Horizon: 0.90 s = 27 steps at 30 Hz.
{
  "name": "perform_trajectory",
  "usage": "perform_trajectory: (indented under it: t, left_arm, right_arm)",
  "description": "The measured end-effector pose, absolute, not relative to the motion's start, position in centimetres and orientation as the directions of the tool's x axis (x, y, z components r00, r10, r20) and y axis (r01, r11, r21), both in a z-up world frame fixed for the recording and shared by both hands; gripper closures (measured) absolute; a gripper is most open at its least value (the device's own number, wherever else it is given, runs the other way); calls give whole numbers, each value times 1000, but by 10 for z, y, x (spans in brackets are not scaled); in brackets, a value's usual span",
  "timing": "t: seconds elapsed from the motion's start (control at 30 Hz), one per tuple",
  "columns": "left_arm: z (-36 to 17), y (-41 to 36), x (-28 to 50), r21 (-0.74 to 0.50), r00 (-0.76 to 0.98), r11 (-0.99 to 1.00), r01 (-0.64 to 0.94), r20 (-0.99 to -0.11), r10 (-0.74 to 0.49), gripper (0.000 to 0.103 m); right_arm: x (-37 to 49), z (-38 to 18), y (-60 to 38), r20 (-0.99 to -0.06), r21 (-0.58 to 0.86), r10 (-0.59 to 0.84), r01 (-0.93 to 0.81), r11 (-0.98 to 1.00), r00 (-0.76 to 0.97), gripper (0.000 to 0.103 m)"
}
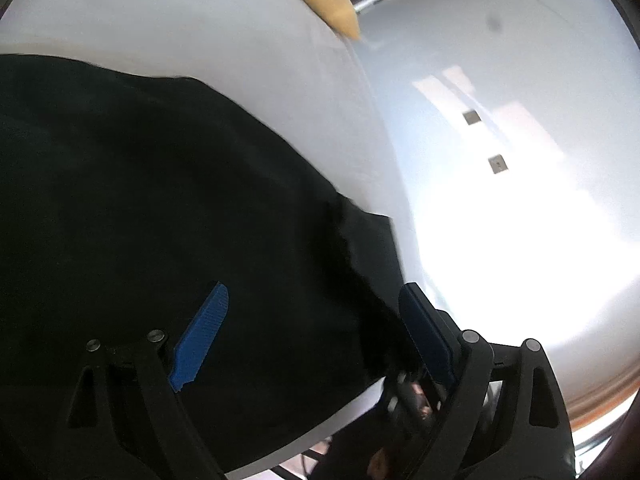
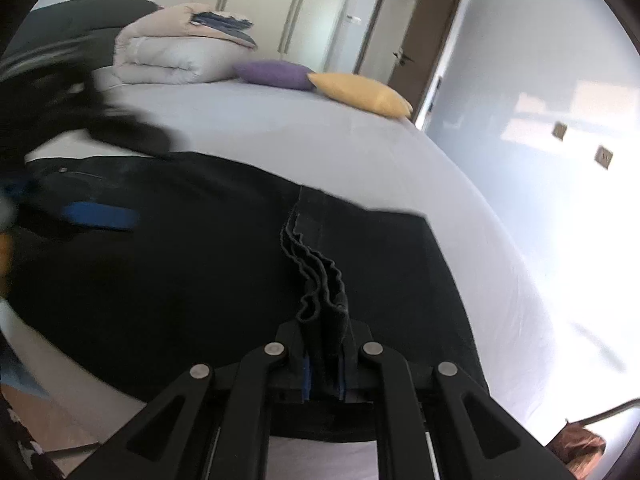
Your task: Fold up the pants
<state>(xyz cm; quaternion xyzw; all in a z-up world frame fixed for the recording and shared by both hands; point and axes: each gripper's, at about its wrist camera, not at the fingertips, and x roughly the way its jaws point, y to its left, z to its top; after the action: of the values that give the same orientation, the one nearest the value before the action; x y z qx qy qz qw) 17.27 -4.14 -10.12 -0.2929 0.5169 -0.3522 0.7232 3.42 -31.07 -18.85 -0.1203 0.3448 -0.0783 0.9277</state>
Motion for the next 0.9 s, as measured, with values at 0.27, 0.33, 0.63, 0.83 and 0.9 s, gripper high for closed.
perform_trajectory:
  t: [0.27,0.33,0.63,0.83,0.9]
  left_arm:
    - [-120,-67,198,-782,119,608,140,-596,-794,16]
    - [-120,-67,202,-785,107,602,146,-592,-799,20]
    - [-102,-42,221,-684,144,682,260,-671,-727,94]
    - [-80,-12,233,-594,194,735,327,-719,-667,94]
    - [-78,-4,239,-577,200,746,334,-730,-654,94]
  right_arm:
    - [24,-179,-267,-620,-301,-155,-50,952,769,93]
    - [24,-180,-257,-627,-304,-133,-83,949,768,93]
    - [26,-178,-211,-623,-361,-53,-226,905,781,92]
    - [37,-178,-180,-638,-385,4,-324,864,770,92]
    - [42,-179,-174,-646,-387,14,-344,856,763,92]
